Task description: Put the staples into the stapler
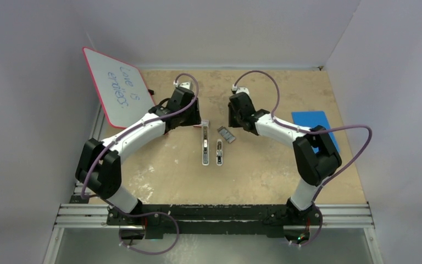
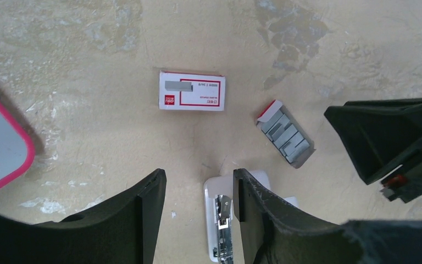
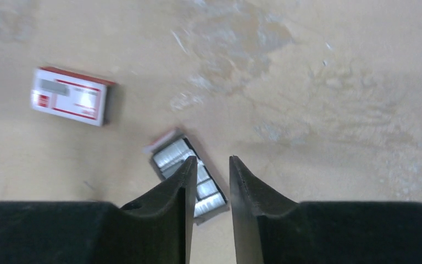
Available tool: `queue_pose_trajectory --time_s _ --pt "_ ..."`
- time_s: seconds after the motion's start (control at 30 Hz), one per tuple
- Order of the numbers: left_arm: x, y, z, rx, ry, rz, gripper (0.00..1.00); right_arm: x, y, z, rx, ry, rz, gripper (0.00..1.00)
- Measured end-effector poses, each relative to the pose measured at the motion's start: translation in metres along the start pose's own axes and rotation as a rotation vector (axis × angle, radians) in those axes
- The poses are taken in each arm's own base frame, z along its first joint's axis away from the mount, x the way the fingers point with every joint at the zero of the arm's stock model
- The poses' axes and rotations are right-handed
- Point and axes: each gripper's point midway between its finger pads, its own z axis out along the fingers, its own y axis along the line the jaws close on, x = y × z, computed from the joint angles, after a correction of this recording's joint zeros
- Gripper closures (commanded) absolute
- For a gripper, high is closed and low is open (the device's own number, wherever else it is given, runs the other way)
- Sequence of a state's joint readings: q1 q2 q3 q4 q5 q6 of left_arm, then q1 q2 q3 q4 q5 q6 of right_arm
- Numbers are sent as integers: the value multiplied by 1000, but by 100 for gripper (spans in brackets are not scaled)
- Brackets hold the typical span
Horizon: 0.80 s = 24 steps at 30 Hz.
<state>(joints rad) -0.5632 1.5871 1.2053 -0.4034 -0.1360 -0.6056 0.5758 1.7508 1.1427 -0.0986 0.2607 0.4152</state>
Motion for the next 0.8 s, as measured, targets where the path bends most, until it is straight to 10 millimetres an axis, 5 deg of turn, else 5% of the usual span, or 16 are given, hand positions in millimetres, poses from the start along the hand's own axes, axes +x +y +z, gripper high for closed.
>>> queue_pose_trajectory --time_s 0.13,0.33,0.8 --pt "1 6 -6 -17 -14 0 52 -16 15 -1 -74 -45 -17 59" --pt "-6 7 -10 -19 -46 -4 52 0 28 10 -140 0 -65 68" --pt "-6 7 -9 -21 -48 -3 52 22 41 21 -146 34 -156 65"
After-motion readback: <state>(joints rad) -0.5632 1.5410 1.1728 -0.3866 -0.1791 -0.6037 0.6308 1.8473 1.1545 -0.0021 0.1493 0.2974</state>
